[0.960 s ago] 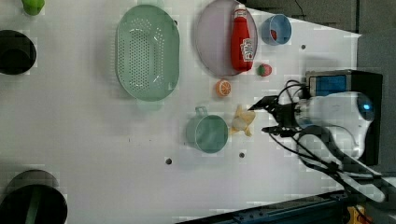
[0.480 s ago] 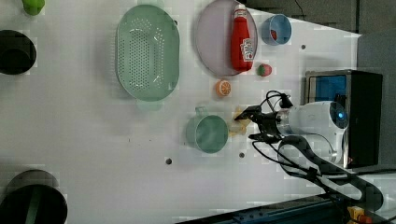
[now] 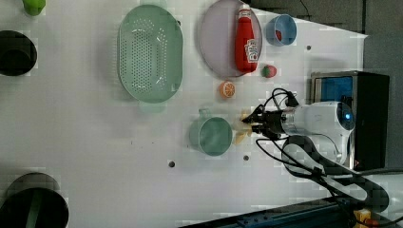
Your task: Pick banana from table and place on oven.
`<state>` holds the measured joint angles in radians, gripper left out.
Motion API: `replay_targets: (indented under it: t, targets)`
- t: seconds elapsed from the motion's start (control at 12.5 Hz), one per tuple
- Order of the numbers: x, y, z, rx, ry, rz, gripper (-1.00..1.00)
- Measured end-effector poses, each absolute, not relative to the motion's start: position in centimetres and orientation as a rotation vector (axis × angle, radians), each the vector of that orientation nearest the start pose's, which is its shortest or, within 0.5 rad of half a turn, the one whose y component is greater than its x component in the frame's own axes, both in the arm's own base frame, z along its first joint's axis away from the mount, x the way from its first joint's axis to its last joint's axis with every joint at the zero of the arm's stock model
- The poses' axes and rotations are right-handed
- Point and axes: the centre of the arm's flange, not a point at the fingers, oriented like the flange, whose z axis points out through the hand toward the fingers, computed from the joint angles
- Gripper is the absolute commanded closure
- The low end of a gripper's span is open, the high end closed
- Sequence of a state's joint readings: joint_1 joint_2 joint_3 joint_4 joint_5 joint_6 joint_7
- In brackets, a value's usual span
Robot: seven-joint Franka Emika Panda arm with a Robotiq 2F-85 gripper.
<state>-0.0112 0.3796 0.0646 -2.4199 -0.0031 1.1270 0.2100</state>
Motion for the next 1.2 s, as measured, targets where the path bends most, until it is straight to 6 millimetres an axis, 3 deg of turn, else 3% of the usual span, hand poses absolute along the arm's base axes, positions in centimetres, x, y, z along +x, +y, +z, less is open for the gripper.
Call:
replay_targets:
  t: [0.24,0.4,0.56,0.88,1.04,1.2]
  targets:
    - [47.7,3.1,15.7,-2.836,1.414,0.152,0.61]
    - [47.6,2.6,18.8,-2.863,1.419,0.176,0.61]
    - [49.4,2.4,26.4,-2.850,1.437,0.139,0.61]
    - [53.4,1.4,47.0,-2.754,1.453,-0.080,0.61]
    - [52.5,-0.4,54.0,-2.697,1.483,-0.152,0.61]
    - [51.9,-3.4,57.8,-2.642,1.540,-0.221,0.61]
